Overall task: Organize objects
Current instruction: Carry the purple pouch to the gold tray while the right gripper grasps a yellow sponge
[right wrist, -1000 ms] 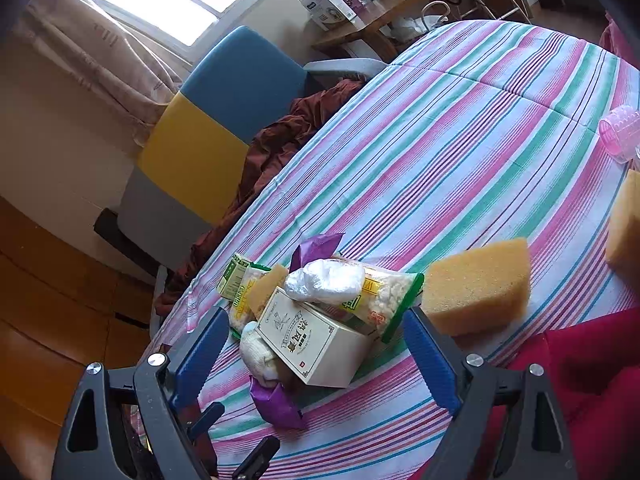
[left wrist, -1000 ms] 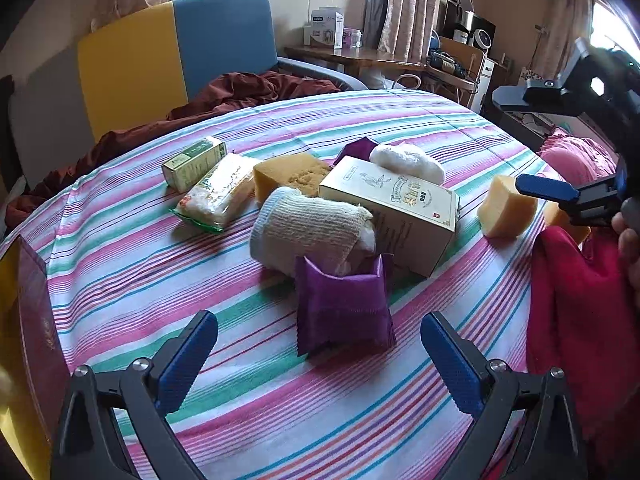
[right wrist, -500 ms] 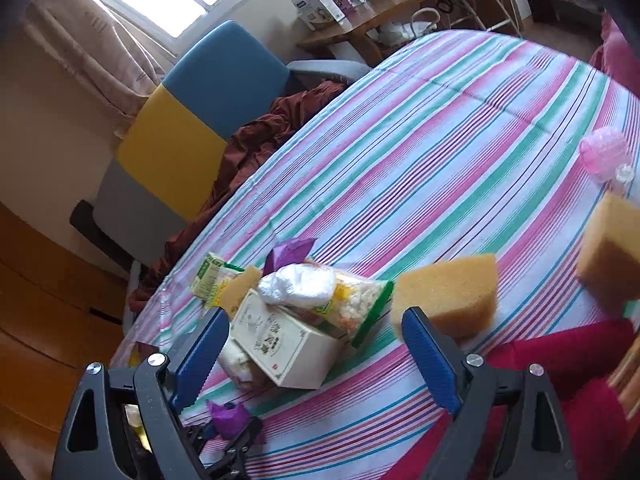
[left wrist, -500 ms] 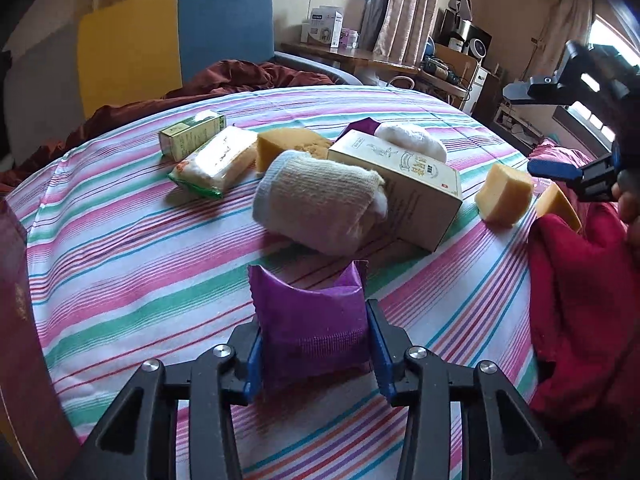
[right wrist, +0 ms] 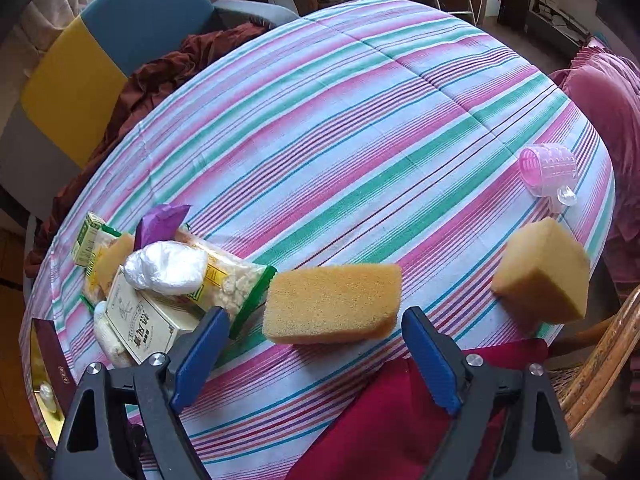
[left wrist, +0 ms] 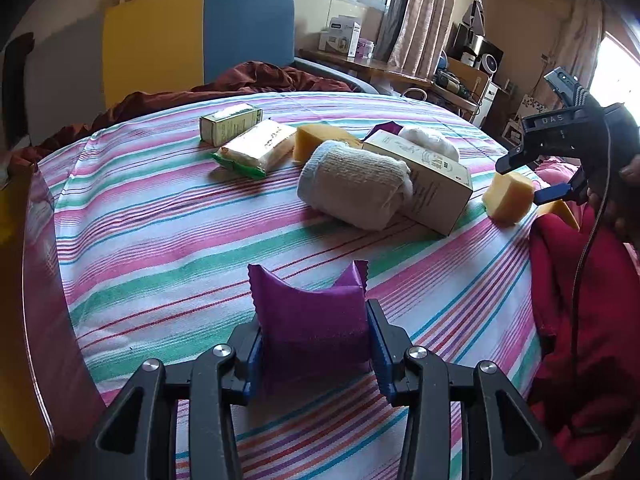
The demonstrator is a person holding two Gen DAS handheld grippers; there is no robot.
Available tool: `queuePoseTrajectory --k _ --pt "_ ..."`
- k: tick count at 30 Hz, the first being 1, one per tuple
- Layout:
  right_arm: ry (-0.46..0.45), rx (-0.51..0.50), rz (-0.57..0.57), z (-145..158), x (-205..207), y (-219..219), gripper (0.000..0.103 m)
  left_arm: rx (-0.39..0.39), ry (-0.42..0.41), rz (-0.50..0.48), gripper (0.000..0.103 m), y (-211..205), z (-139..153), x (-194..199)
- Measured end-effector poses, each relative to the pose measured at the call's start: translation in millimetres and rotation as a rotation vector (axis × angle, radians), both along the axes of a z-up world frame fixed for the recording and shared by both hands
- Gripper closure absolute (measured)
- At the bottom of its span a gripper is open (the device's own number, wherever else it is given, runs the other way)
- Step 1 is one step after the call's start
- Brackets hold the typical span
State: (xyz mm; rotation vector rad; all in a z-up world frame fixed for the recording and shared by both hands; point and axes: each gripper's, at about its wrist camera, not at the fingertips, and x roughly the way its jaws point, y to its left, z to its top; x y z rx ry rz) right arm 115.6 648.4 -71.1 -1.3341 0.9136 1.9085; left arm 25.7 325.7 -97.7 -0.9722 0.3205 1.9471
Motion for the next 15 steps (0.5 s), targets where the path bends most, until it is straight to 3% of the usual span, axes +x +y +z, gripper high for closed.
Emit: queuePoseTrajectory --k 1,4,15 --pt "0.000 0.000 0.000 0 0 0 0.039 0.000 0.005 0.002 0.058 0 0 1" --pt "-0.057 0.037 0.037 -2 -6 -3 0.046 -0.002 0.011 0.011 0.058 -3 1 3" --pt "-0.047 0.064 0.030 -3 -6 -1 0.049 -0.032 0.052 0.029 0.059 -23 8 14"
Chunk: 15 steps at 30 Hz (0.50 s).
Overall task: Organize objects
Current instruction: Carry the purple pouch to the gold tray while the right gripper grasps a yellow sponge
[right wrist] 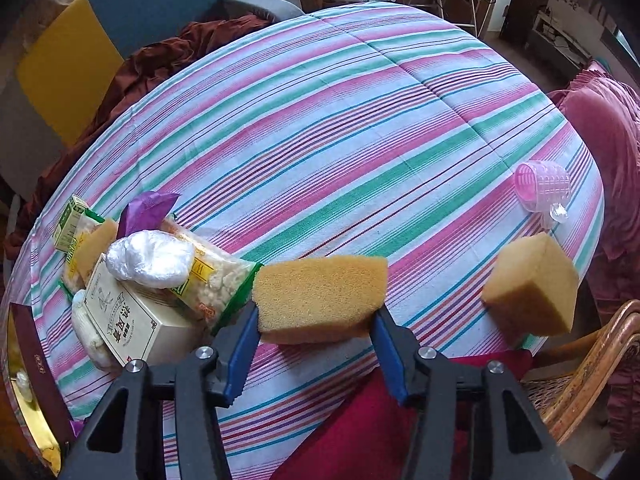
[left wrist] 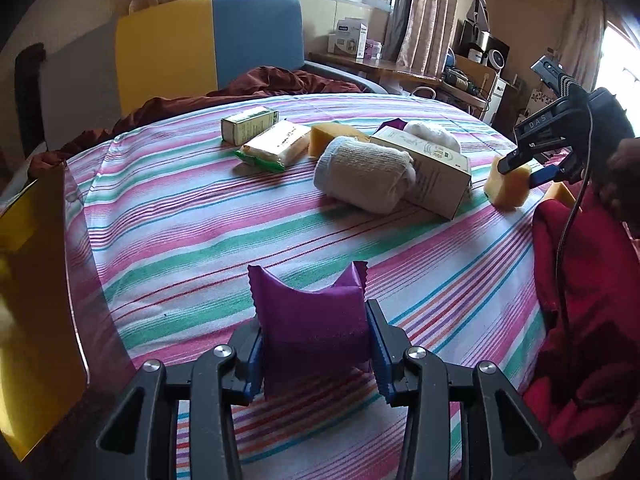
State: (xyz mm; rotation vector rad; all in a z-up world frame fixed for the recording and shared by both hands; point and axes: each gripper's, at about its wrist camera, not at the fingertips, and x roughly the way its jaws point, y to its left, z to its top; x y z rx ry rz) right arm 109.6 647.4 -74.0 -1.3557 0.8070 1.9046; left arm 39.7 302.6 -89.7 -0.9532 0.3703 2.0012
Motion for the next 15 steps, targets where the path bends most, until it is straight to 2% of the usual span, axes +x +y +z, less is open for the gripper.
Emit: queuePoseTrajectory --k 8,11,15 --pt "0.031 0.015 -0.005 6 -1 -5 0.050 0.067 0.036 0.027 0.059 -39 38 4" --pt "0.038 0.031 -0.001 8 -2 -7 0.050 0.102 0.034 0.084 0.059 -63 56 -6" --pt "0.038 0.059 0.001 10 -4 -11 0.051 0.132 0.048 0.209 0.059 -108 79 -31"
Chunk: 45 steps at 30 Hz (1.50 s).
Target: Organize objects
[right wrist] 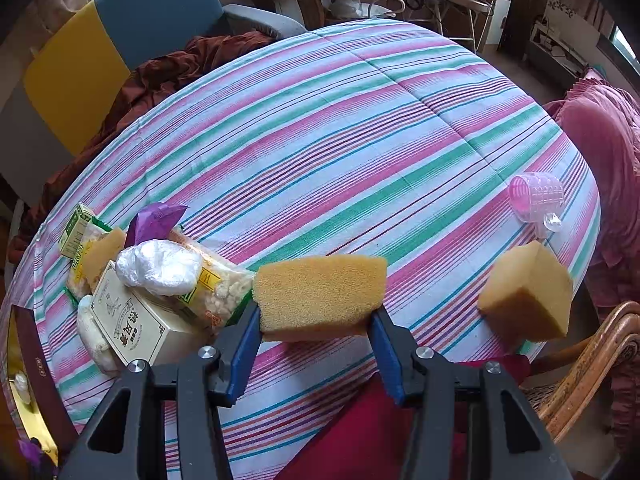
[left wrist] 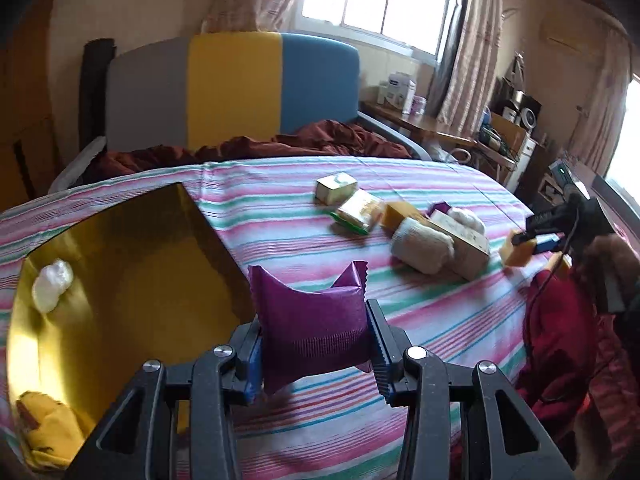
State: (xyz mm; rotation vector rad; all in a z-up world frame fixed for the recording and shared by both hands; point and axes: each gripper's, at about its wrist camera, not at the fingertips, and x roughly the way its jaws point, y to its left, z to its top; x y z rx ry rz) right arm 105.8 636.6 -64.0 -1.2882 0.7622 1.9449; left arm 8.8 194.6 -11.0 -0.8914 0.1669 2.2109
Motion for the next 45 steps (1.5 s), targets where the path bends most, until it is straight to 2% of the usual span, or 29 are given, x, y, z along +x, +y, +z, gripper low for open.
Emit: queuePoseTrajectory --k 4,8,12,18,29,33,39,44,45 --pt "-0.003 0.037 0.018 4 3 -5 0.051 -0.010 0.003 0.165 0.059 -55 9 -37" --pt "0.008 0.059 0.022 7 3 -7 0.050 -0.047 -0.009 0.332 0.059 -108 4 -75" --pt "0.018 0.061 0.019 8 5 -7 0.051 -0.061 -0.036 0.431 0.059 -143 -5 -100" --pt "0.020 0.062 0.014 7 5 -8 0.051 -0.089 -0.091 0.476 0.059 -154 -22 -126" --pt "0.023 0.063 0.005 8 5 -8 0.051 -0.152 -0.086 0.522 0.057 -153 -37 -165" --pt "0.031 0.062 0.000 8 6 -8 0.051 -0.169 -0.069 0.563 0.047 -157 -38 -174" --pt "0.058 0.064 0.005 11 9 -8 0.051 -0.138 -0.036 0.578 0.043 -170 -28 -151" --pt "0.170 0.124 0.045 26 17 -19 0.051 -0.123 -0.002 0.565 0.038 -174 -19 -116" --pt "0.170 0.124 0.045 26 17 -19 0.051 -0.123 0.005 0.560 0.036 -174 -18 -109"
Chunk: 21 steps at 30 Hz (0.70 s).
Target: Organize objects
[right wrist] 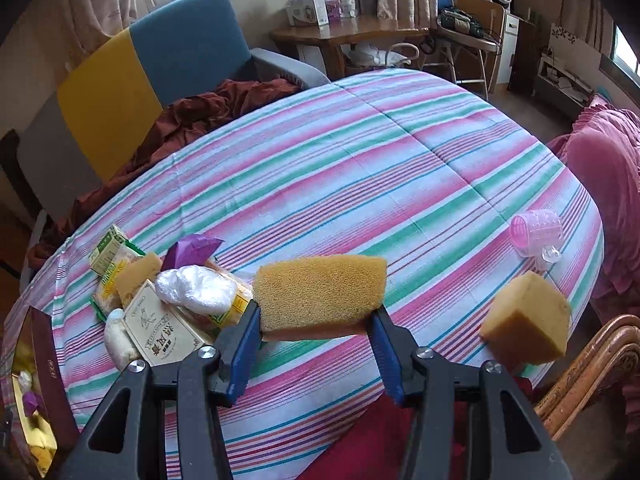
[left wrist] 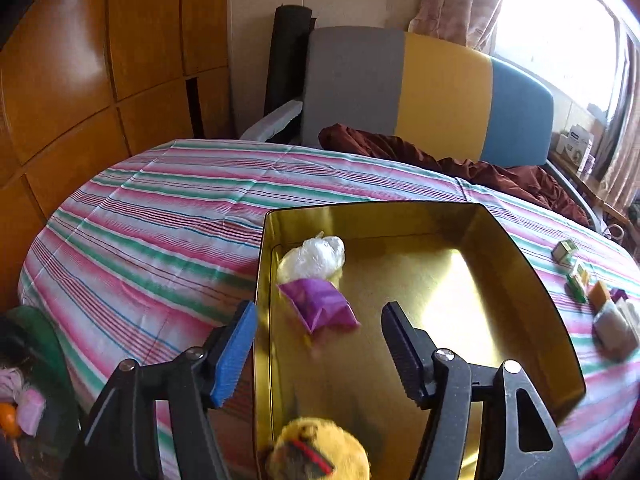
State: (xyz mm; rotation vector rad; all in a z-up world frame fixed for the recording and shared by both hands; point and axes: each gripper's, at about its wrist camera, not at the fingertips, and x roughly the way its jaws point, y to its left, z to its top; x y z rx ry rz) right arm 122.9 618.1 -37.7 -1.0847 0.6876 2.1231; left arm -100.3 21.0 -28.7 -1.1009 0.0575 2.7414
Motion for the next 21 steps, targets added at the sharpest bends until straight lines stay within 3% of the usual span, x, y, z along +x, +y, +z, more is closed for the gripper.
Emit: queuePoseTrajectory --k 8,13,14,21 --pt "0.092 0.056 0.069 34 -5 -36 0.051 0.000 0.017 -0.012 0.030 -7 6 35" --pt "0.160 0.083 0.232 68 -34 -91 0.050 0.010 0.014 -0.001 0.030 -13 6 44" --pt "0.179 0.080 0.310 77 -49 -118 0.050 0.006 0.016 0.000 0.029 -14 6 46" --pt "0.205 0.007 0.541 82 -94 -199 0.050 -0.006 0.033 0.008 0.023 -25 10 52"
